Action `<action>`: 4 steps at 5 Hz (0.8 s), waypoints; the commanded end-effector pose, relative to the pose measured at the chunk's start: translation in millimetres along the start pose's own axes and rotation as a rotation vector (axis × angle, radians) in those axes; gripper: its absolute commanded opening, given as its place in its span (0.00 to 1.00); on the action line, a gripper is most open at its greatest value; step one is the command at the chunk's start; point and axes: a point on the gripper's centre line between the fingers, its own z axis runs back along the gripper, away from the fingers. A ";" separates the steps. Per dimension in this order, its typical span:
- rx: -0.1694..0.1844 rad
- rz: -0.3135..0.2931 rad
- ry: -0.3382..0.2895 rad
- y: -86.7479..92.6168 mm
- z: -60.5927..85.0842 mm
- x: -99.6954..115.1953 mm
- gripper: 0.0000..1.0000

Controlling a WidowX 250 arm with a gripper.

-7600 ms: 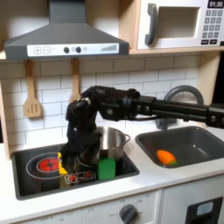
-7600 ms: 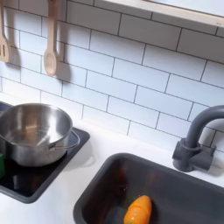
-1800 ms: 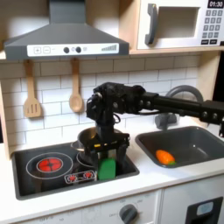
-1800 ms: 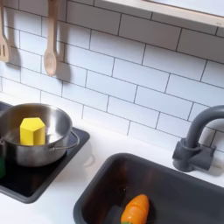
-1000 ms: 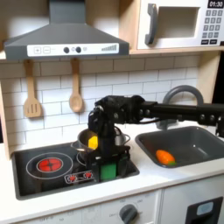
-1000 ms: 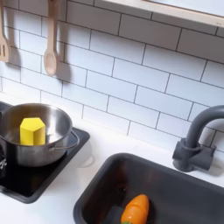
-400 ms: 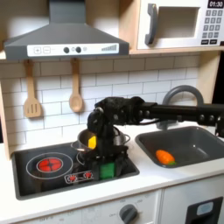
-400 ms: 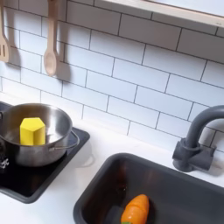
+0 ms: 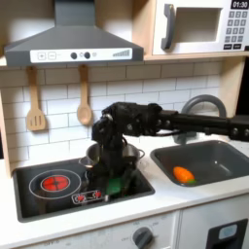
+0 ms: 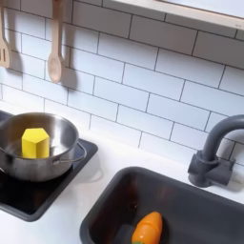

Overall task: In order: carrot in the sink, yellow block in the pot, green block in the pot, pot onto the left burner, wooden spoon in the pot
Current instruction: 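Put the green block in the pot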

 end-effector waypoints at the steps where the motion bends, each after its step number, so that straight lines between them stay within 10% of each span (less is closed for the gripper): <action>1: 0.044 0.027 -0.109 -1.4 39.9 22.8 0.00; 4: 0.005 -0.109 -0.141 -43.0 45.4 77.3 0.00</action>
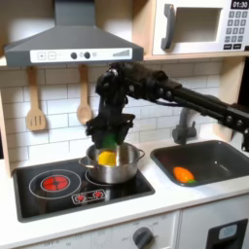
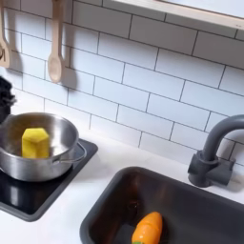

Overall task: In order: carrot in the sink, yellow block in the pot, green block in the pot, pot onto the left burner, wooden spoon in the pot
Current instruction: 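Put the green block in the pot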

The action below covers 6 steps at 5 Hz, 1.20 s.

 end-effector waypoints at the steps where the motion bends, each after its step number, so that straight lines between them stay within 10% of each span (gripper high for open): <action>1: -0.063 -0.068 0.052 -29.2 -24.3 15.3 0.00; 4: -0.112 -0.047 0.159 -43.6 -50.3 -11.6 0.00; 5: -0.115 -0.054 0.179 -47.7 -54.3 -16.8 1.00; 6: -0.131 -0.069 0.148 -54.5 -47.4 -5.2 1.00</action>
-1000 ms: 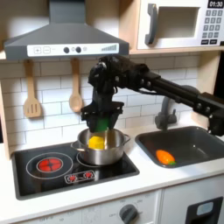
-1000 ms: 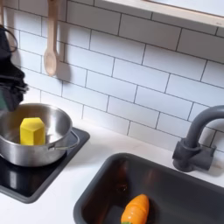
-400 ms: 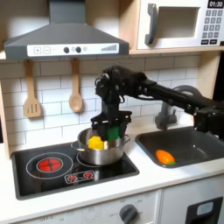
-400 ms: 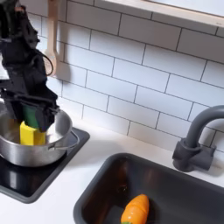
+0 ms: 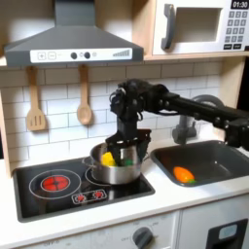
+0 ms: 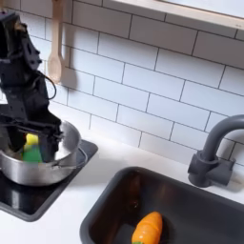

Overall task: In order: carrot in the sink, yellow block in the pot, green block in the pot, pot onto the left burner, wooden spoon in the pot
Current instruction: 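Put the green block in the pot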

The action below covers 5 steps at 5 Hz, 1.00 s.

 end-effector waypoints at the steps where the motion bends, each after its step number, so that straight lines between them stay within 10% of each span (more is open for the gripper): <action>1: -0.028 -0.009 -0.034 -3.8 10.6 9.7 1.00; 5: -0.027 -0.048 -0.020 -19.6 -5.0 16.3 1.00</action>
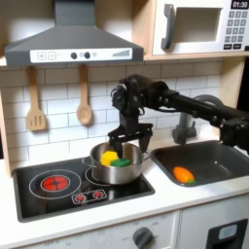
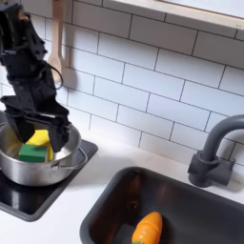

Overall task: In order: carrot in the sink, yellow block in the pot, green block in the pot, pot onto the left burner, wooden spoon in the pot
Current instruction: 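Put the green block in the pot, then move the pot onto the left burner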

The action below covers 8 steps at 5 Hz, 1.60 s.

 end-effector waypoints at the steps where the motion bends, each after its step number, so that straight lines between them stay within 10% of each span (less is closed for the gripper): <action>1: 0.005 -0.002 0.013 -5.3 -9.4 0.0 1.00; 2: 0.010 0.008 0.027 -0.8 -16.0 -4.4 0.77; 3: 0.005 0.005 0.036 -4.5 -21.1 -6.7 0.00; 8: 0.014 -0.005 0.024 12.0 -8.0 -5.9 0.00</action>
